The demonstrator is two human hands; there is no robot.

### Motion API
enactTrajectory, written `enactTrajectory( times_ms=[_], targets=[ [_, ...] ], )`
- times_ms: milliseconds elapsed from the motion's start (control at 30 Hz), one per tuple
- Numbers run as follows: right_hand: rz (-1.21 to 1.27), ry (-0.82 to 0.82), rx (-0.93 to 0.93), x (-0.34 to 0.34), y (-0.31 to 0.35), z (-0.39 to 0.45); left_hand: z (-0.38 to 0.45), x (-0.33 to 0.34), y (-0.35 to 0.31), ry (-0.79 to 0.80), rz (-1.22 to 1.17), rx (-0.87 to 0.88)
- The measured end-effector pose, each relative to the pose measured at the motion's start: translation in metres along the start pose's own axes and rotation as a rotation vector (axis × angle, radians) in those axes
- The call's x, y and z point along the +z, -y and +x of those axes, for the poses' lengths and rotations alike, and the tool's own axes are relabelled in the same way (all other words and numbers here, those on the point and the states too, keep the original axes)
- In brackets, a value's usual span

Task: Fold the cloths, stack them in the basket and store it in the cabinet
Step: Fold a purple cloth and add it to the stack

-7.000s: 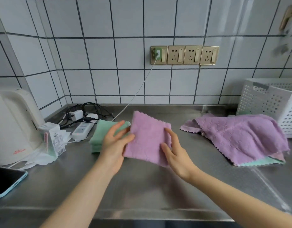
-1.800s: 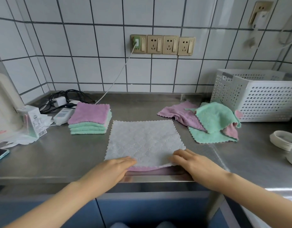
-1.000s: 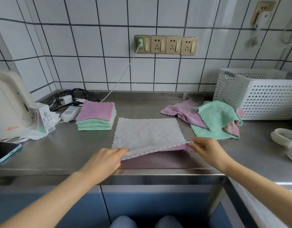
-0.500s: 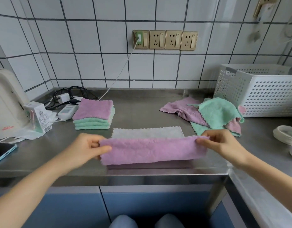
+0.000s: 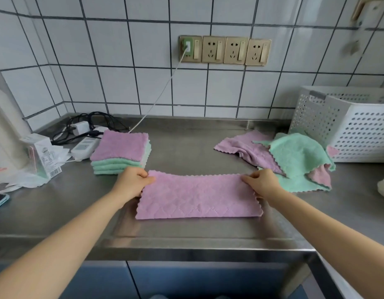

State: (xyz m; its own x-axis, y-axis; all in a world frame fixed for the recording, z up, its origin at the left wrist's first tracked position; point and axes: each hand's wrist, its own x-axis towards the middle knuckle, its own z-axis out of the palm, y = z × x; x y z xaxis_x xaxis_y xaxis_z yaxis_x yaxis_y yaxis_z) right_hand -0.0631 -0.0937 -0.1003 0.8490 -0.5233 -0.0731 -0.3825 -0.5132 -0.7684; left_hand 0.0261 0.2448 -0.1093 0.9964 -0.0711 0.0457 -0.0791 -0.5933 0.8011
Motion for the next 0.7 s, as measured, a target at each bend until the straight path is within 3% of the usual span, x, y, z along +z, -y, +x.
enactTrajectory(
  times_ms=[367, 500, 600, 633, 700],
  targets=[
    [-0.170, -0.073, -0.021, 0.007, 0.006, 0.008, 0.011, 0.013, -0.006, -0.121, 0.249, 0.097],
    [-0.032, -0.103, 0.011, -0.004, 0.008, -0.003, -0.009, 0.005, -0.013, -0.180, 0.325, 0.114],
    [-0.249, -0.237, -0.329, -0.014, 0.000, -0.022, -0.042, 0.004, -0.023, -0.236, 0.549, 0.370],
    [-0.309, -0.212, -0.498, -0.013, -0.002, -0.035, -0.058, 0.008, -0.031, -0.156, 0.488, 0.464],
    [-0.377, -0.024, -0.781, -0.002, -0.003, -0.065, -0.087, 0.023, -0.047, 0.157, 0.368, 0.569]
  ],
)
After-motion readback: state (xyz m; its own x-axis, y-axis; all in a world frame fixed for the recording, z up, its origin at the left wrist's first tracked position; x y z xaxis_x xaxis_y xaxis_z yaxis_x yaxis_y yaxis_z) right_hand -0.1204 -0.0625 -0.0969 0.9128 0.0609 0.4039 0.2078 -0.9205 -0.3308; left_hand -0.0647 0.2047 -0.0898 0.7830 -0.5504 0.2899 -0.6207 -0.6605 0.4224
